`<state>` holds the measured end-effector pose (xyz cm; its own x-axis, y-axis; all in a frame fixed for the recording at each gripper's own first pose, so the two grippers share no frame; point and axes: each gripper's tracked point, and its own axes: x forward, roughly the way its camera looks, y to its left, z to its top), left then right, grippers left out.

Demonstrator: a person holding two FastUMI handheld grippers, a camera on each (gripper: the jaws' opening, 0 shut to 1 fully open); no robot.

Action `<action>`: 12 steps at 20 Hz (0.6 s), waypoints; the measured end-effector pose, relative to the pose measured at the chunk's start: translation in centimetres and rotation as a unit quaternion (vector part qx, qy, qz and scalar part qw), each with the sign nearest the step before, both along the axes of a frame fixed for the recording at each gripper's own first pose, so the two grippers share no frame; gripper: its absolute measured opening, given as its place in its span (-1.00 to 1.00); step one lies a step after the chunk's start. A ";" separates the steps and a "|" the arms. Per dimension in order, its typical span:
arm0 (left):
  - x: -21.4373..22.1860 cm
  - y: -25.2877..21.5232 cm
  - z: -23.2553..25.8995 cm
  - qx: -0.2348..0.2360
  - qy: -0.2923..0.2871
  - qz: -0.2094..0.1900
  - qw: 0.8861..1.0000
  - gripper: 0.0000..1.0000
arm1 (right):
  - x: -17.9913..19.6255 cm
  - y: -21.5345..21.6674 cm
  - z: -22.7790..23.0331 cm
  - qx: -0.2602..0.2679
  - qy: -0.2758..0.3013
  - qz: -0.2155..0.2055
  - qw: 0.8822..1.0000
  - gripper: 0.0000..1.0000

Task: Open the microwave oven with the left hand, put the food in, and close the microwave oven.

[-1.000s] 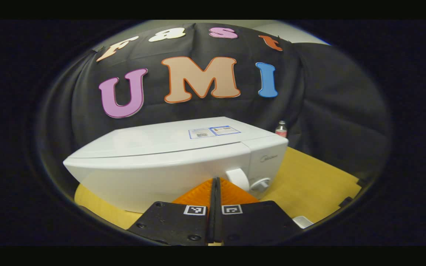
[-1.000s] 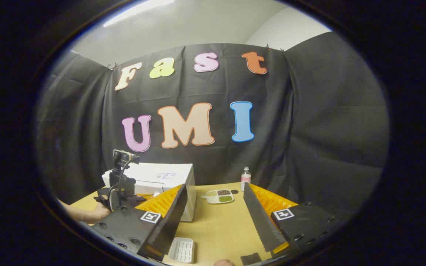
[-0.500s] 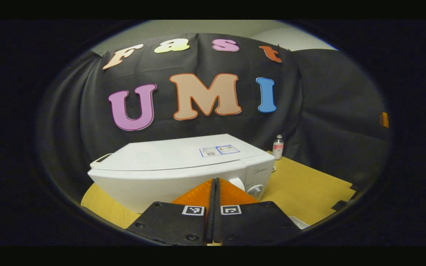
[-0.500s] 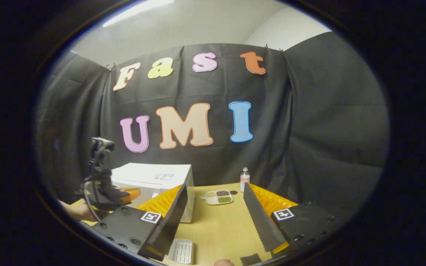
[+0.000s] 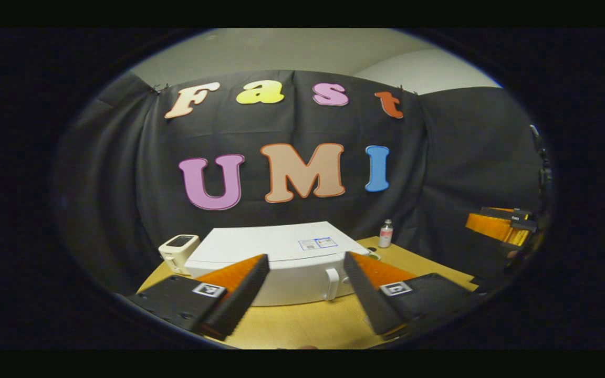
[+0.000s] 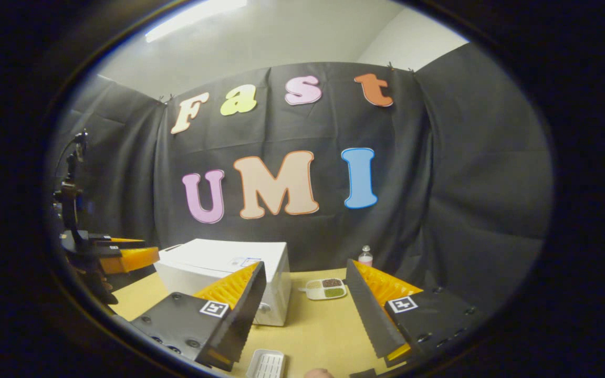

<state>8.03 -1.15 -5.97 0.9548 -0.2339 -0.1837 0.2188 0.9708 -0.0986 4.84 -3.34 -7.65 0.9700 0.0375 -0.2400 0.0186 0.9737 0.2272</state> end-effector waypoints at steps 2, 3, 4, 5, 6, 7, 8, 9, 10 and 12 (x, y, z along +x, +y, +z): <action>-1.4 0.3 0.4 -0.006 0.002 0.013 1.000 0.89 | 0.4 0.3 0.1 -0.004 -0.005 0.012 1.000 0.87; -1.8 0.3 0.4 -0.011 0.003 0.017 1.000 0.89 | 0.4 0.5 -0.1 -0.005 -0.005 0.021 1.000 0.70; -2.2 0.6 0.6 -0.013 0.005 0.024 1.000 0.90 | 0.3 0.7 -0.2 -0.008 -0.005 0.028 1.000 0.72; -2.3 0.8 0.8 -0.014 0.005 0.028 0.999 0.89 | 0.3 0.8 -0.3 -0.011 -0.006 0.034 0.999 0.72; -2.6 1.0 1.2 -0.012 0.001 0.032 0.999 0.90 | 0.3 0.9 -0.4 -0.016 -0.008 0.040 0.999 0.70; -2.7 1.1 1.6 -0.007 -0.003 0.035 0.999 0.89 | 0.3 1.1 -0.4 -0.020 -0.009 0.047 0.999 0.70; -2.7 1.5 2.1 -0.004 -0.010 0.042 0.999 0.89 | 0.4 1.4 -0.5 -0.026 -0.011 0.054 0.998 0.70; -2.7 1.6 2.3 -0.005 -0.012 0.044 0.999 0.87 | 0.6 1.7 -0.3 -0.033 -0.016 0.060 0.997 0.70; -2.8 1.5 2.4 -0.011 -0.011 0.044 0.999 0.87 | 0.8 1.8 -0.1 -0.040 -0.020 0.066 0.997 0.70; -2.9 1.6 2.7 -0.010 -0.012 0.046 0.999 0.92 | 1.1 2.2 0.1 -0.049 -0.027 0.075 0.996 0.72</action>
<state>5.15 0.43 -3.32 0.9764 -0.1484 -0.1567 0.1313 0.9847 -0.1147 5.93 -1.11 -7.55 0.9668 0.1626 -0.1971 -0.1391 0.9820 0.1277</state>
